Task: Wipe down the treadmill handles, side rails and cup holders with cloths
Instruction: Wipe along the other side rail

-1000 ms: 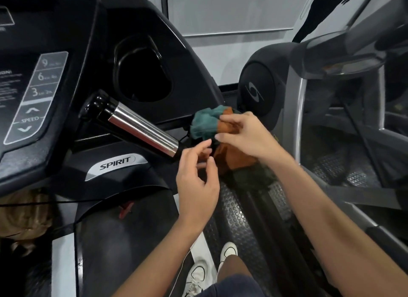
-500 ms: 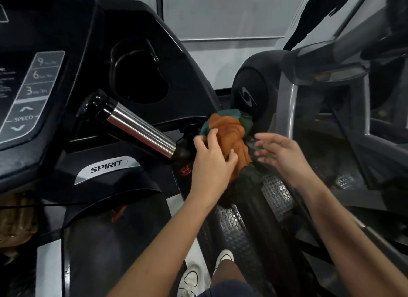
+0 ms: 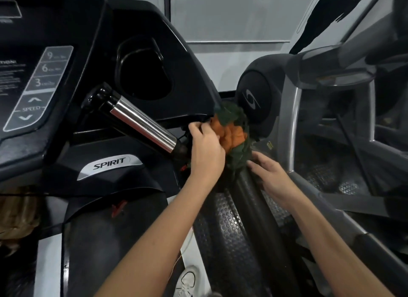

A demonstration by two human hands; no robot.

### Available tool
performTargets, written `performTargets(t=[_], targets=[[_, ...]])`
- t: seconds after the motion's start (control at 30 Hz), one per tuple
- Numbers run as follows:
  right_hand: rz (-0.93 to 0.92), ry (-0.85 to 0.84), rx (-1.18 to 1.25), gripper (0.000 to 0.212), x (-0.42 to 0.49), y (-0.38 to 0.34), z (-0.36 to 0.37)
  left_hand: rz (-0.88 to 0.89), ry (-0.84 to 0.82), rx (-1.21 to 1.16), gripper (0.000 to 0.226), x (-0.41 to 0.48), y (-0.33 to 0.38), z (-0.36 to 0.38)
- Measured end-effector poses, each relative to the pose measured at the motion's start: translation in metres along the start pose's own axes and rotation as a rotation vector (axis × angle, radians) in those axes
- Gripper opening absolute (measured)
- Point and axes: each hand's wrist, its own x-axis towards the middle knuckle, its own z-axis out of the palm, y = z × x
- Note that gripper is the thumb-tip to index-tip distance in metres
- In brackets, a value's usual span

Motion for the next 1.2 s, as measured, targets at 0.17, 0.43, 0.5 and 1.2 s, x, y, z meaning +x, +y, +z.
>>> performTargets(t=[0.17, 0.43, 0.5, 1.2], targets=[[-0.037, -0.008, -0.025, 0.033, -0.003, -0.001, 0.001, 0.013, -0.008, 0.090, 0.035, 0.009, 0.005, 0.006], [-0.017, -0.003, 0.065, 0.033, -0.006, 0.000, 0.002, -0.080, -0.164, -0.211, 0.053, -0.071, -0.011, 0.001], [-0.006, 0.005, 0.070, 0.036, -0.006, 0.000, 0.003, -0.091, -0.140, -0.261, 0.050, -0.080, -0.008, 0.004], [-0.012, -0.011, 0.099, 0.028, -0.004, 0.005, 0.003, -0.001, 0.165, -0.296, 0.024, -0.043, -0.006, 0.014]])
